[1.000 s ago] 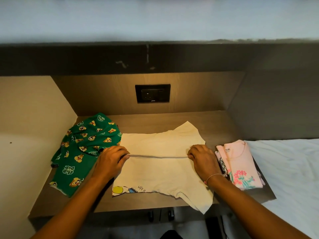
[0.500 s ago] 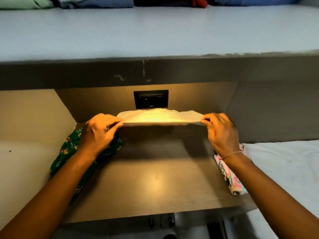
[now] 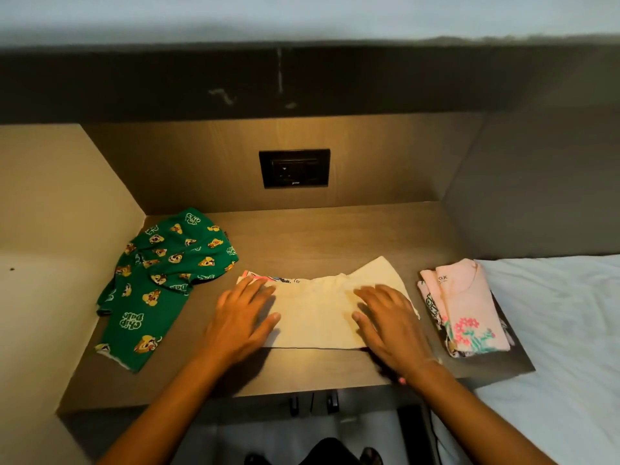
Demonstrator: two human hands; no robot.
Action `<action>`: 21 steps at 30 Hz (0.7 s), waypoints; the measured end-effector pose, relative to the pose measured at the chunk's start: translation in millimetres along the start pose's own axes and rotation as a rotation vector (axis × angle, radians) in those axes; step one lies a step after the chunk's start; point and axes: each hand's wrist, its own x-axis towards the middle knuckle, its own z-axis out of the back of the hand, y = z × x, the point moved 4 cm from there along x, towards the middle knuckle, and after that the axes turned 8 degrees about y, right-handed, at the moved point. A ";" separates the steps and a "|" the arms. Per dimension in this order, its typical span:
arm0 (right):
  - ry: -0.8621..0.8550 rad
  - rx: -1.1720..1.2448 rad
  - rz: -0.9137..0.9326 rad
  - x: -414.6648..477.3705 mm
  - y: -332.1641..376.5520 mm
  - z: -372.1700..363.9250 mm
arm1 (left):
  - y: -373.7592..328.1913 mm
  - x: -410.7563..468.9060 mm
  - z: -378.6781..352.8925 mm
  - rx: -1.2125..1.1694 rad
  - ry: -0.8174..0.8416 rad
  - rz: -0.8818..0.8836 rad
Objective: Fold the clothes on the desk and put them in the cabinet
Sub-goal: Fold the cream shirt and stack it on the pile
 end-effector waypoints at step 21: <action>0.448 -0.391 0.043 102.7 -59.6 22.5 | 22.5 76.7 29.2 0.343 0.115 -0.079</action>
